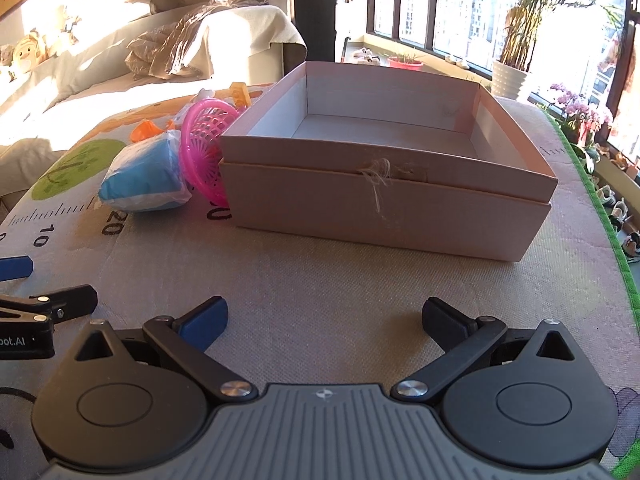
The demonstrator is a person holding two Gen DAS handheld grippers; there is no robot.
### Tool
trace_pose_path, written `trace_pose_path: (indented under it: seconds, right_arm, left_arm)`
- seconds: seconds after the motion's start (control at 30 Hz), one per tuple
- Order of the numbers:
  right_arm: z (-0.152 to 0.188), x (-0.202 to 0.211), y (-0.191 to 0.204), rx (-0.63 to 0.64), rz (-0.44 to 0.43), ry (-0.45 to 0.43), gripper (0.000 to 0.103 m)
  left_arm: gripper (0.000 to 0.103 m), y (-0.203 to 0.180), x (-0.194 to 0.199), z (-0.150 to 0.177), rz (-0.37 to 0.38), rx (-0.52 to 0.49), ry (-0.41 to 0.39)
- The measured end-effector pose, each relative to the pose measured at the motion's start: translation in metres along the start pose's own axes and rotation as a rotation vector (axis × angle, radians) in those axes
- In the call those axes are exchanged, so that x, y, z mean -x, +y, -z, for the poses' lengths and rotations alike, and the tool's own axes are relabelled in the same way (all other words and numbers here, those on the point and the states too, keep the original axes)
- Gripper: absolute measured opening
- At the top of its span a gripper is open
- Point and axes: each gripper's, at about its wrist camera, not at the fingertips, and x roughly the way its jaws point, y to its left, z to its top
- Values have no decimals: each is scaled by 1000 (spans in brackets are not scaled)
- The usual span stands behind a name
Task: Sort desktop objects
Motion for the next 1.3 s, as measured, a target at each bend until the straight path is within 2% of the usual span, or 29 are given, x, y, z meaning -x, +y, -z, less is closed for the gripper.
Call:
trace_pose_path:
  seconds: [0.2, 0.33, 0.5, 0.63, 0.67, 0.77, 0.93, 1.07, 1.17, 1.23, 1.3]
  right_arm:
    - [2, 7, -5, 48, -52, 17, 103]
    - [8, 14, -9, 23, -45, -50, 103]
    - [8, 22, -7, 73, -18, -98, 83]
    - [6, 27, -2, 127, 0, -115, 61]
    - [3, 28, 0, 135, -8, -114, 54]
    - [-7, 30, 13, 162, -70, -124, 42]
    - [-35, 27, 45, 212, -124, -190, 30]
    - [-59, 19, 69, 236, -135, -248, 29]
    - [-76, 2, 75, 205, -138, -235, 27]
    - [-86, -10, 74, 167, -146, -199, 13]
    - [-90, -13, 65, 115, -176, -170, 9]
  left_arm:
    - [103, -13, 5, -36, 71, -23, -88]
    - [103, -21, -17, -63, 35, -20, -78]
    - [103, -17, -41, -79, 16, -10, -52]
    - [103, 0, -41, -77, -20, -13, -64]
    - [103, 6, -39, -76, -41, -16, -71]
    - [103, 21, -34, -70, -96, -25, -76]
    - [103, 37, -23, -60, -93, -32, -59]
    - [103, 44, -15, -54, -61, -33, -64]
    - [103, 40, -16, -57, -18, -41, -65]
    - [103, 35, -17, -60, 4, -47, -75]
    - [103, 29, -20, -63, 12, -46, -85]
